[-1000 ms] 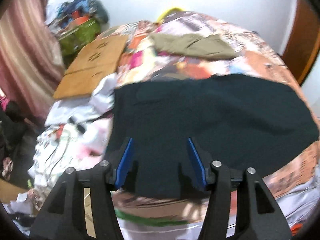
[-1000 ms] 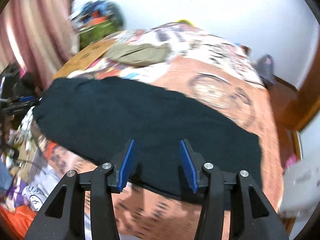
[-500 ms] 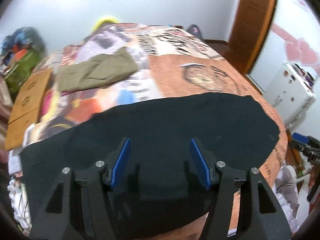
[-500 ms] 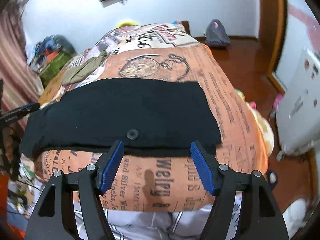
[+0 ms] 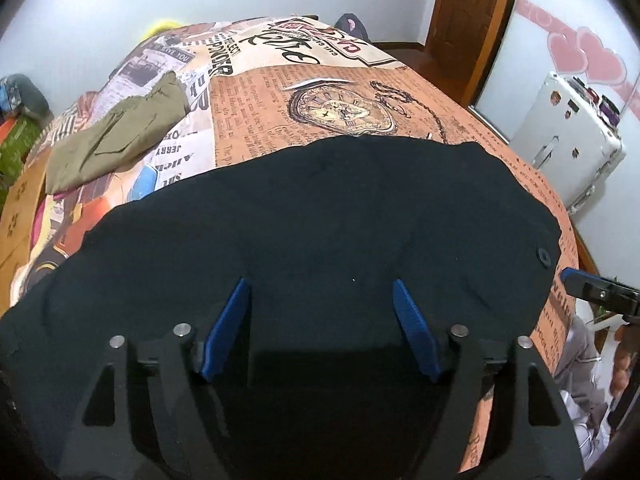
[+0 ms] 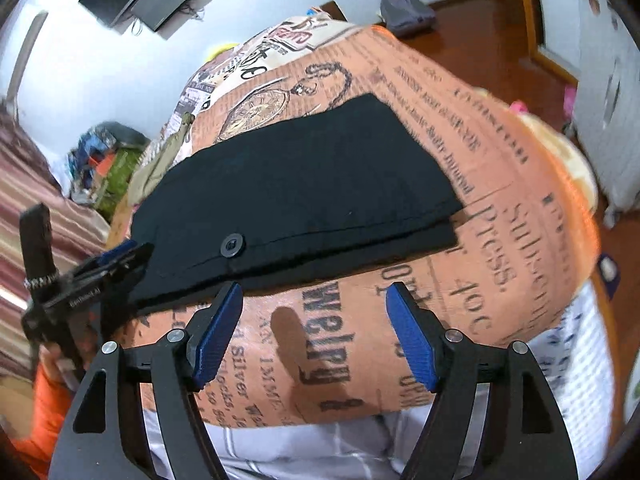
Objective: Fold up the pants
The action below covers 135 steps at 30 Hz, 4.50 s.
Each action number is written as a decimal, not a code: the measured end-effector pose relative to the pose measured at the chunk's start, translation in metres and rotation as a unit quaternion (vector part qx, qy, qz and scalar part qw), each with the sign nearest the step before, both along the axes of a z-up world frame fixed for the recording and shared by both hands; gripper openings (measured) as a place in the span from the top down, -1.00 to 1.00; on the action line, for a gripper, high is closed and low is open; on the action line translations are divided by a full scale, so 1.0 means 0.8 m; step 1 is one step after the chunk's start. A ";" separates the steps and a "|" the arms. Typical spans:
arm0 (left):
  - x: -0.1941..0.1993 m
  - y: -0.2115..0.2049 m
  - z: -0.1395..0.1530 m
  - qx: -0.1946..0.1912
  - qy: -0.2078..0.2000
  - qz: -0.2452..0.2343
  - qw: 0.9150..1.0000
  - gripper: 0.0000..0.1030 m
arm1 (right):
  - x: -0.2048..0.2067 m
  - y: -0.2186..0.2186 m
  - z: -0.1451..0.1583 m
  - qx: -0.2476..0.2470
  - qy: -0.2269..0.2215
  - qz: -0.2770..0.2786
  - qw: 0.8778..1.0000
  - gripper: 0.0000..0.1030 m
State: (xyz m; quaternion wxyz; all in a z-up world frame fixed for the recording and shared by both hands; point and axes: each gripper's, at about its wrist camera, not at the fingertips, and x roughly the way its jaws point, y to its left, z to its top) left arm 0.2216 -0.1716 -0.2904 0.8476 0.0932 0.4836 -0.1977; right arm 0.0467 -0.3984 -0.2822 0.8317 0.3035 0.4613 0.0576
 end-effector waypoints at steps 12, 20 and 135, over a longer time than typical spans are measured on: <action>0.003 0.001 -0.004 -0.004 -0.010 0.003 1.000 -0.63 | 0.018 -0.007 -0.005 0.012 -0.019 -0.044 0.999 -0.46; 0.004 0.000 -0.005 -0.007 -0.013 0.004 1.000 -0.64 | 0.039 -0.003 -0.004 -0.015 -0.035 -0.050 0.998 -0.49; 0.089 0.201 -0.035 -0.021 0.012 0.159 0.987 -0.69 | 0.242 0.220 0.048 -0.185 -0.099 0.291 0.934 -0.13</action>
